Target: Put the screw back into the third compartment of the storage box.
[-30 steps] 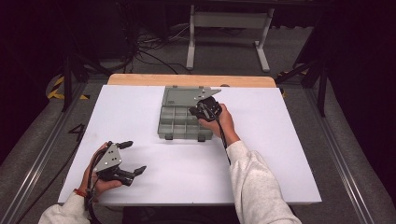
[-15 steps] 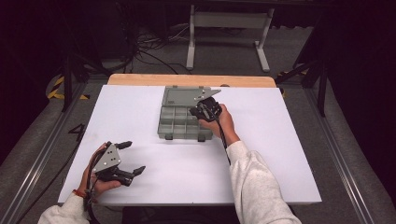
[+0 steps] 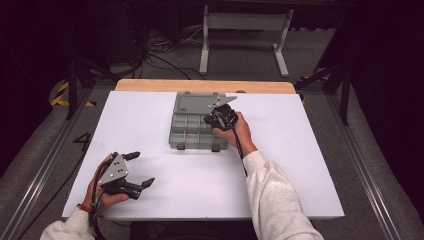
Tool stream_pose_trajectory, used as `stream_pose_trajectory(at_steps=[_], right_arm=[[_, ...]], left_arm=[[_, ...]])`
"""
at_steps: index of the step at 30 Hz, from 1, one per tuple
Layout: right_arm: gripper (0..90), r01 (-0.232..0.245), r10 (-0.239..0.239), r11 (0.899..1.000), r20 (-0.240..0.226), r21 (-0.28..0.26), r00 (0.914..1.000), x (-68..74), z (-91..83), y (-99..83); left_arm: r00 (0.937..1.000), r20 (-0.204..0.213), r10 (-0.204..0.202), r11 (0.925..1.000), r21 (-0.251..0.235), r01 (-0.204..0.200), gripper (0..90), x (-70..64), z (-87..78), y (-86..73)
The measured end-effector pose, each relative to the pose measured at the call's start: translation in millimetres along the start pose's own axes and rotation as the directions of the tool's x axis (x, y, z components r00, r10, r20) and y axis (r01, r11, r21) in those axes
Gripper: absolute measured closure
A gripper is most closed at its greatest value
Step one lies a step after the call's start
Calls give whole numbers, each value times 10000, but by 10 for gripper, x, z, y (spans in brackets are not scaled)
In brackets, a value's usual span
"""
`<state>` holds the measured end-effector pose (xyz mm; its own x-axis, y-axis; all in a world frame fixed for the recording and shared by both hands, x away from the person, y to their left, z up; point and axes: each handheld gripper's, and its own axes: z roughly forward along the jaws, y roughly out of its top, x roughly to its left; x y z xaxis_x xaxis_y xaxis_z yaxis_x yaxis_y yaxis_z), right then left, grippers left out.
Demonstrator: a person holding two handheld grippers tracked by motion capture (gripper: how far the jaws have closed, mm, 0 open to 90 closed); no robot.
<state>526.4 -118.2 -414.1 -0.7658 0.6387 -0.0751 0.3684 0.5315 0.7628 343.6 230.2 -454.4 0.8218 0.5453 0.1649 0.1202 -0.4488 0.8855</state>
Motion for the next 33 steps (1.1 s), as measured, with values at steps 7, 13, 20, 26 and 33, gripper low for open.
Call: stream_pose_trajectory(at_steps=[7, 13, 20, 26, 33], right_arm=[[820, 225, -246, 9947, -205, -1001, 9995, 42, -210, -71], [771, 636, -662, 9827, -95, -1737, 9978, 116, -482, -164], [693, 889, -878, 9690, 149, -2303, 9960, 142, -804, -325], [639, 934, -876, 9703, 360, -2233, 9955, 115, -904, -458], [548, 784, -697, 9756, 493, -2051, 9963, 36, -970, -557]], left_arm=[[10000, -18, -15, 10000, 6, 15, 47, 15, 9, -1], [9996, -251, -142, 9999, -14, 142, 50, 43, 7, 9], [9987, -406, -310, 9995, -73, 307, 56, 151, 49, 48], [9969, -711, -325, 9995, -6, 325, 80, 262, 109, 127], [9942, -993, -409, 9992, -50, 406, 83, 403, 149, 187]])
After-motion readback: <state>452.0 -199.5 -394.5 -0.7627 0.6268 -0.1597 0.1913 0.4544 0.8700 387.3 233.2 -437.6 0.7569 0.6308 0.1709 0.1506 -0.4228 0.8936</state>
